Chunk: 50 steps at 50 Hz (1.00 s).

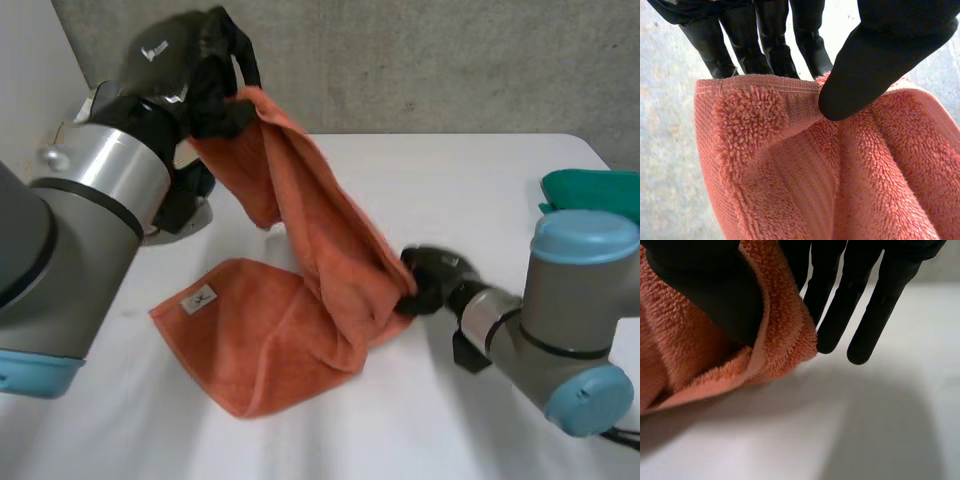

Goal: Fold the laundry.

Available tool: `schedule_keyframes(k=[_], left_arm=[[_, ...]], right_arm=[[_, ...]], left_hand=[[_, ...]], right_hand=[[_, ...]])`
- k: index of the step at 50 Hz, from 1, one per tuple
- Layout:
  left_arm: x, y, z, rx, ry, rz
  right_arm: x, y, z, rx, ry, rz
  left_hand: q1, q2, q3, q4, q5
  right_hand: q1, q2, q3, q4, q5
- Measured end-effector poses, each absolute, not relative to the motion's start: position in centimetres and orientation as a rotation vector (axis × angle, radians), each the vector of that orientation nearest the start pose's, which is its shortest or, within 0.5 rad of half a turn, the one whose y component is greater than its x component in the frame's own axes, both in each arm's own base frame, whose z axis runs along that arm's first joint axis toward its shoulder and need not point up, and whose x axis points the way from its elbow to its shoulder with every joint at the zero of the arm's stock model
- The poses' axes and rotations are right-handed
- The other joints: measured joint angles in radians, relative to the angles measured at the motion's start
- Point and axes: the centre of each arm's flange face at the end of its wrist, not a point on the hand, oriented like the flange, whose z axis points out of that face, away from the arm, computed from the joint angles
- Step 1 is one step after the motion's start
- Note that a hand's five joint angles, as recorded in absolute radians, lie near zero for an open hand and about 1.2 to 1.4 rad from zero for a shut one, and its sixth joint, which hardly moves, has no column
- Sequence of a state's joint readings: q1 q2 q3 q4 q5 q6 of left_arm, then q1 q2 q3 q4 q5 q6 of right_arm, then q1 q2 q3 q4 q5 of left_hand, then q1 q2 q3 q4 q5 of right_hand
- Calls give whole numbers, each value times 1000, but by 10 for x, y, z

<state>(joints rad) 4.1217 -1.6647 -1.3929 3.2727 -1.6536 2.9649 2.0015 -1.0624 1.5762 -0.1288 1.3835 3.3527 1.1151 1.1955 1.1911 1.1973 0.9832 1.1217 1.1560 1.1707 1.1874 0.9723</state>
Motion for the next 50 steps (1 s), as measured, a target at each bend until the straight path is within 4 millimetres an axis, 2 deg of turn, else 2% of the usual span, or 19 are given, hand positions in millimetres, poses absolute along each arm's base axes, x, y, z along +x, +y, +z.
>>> schedule_keyframes(k=[3,4,9,11,13,17,19,21,25,30,32,33,36,40,43,46,50], left_arm=[[-286,-216,362,-262,-1640,2029],[-282,-217,367,-259,-1630,2060],[-262,-227,381,-254,-1621,2180],[-255,-232,383,-256,-1628,2214],[-248,-239,384,-261,-1645,2251],[-238,-252,378,-273,-1692,2281],[-235,-258,371,-282,-1727,2277],[-235,-262,362,-293,-1760,2263],[-236,-273,325,-341,-1896,2184],[-243,-278,272,-439,-2073,2058],[-246,-278,254,-485,-2127,2010],[-248,-277,246,-510,-2151,1987],[-253,-274,233,-556,-2184,1947],[-255,-271,234,-573,-2176,1947],[-255,-268,244,-566,-2144,1976],[-253,-264,255,-555,-2112,2006],[-251,-260,263,-547,-2088,2030]], right_arm=[[282,-268,193,-420,2110,-1580],[280,-268,215,-456,2060,-1669],[267,-262,292,-707,1894,-2024],[264,-262,307,-775,1863,-2101],[260,-262,332,-882,1809,-2235],[258,-266,356,-963,1746,-2363],[259,-268,360,-979,1730,-2386],[261,-269,358,-991,1730,-2380],[276,-269,330,-1058,1774,-2263],[295,-265,270,-1169,1904,-2016],[299,-264,245,-1206,1966,-1915],[300,-264,233,-1222,2001,-1861],[298,-266,213,-1240,2079,-1763],[281,-280,210,-1193,2184,-1719],[259,-291,216,-1126,2274,-1705],[241,-291,219,-1075,2342,-1678],[221,-284,212,-1035,2413,-1628]], left_hand=[[0,0,0,0,0],[0,0,0,0,0],[0,0,0,0,0],[0,0,0,0,0],[0,0,0,0,0],[0,0,0,0,0],[0,0,0,0,0],[0,0,0,0,0],[0,0,0,0,0],[4,0,0,0,0],[4,0,0,0,0],[4,0,0,0,0],[4,0,0,0,0],[4,1,2,0,0],[4,1,2,0,0],[4,1,2,0,0],[4,1,2,0,0]], right_hand=[[0,0,9,7,0],[0,0,10,8,0],[0,0,11,8,0],[0,0,11,8,0],[0,0,15,9,0],[0,0,15,9,0],[0,0,15,9,0],[0,0,15,9,0],[0,5,20,9,0],[-22,-35,-31,-36,-20],[-154,-187,-191,-206,-171],[-317,-355,-357,-372,-342],[-660,-697,-703,-722,-704],[-709,-737,-769,-799,-778],[-711,-738,-771,-802,-779],[-704,-735,-757,-771,-732],[-704,-735,-744,-747,-699]])
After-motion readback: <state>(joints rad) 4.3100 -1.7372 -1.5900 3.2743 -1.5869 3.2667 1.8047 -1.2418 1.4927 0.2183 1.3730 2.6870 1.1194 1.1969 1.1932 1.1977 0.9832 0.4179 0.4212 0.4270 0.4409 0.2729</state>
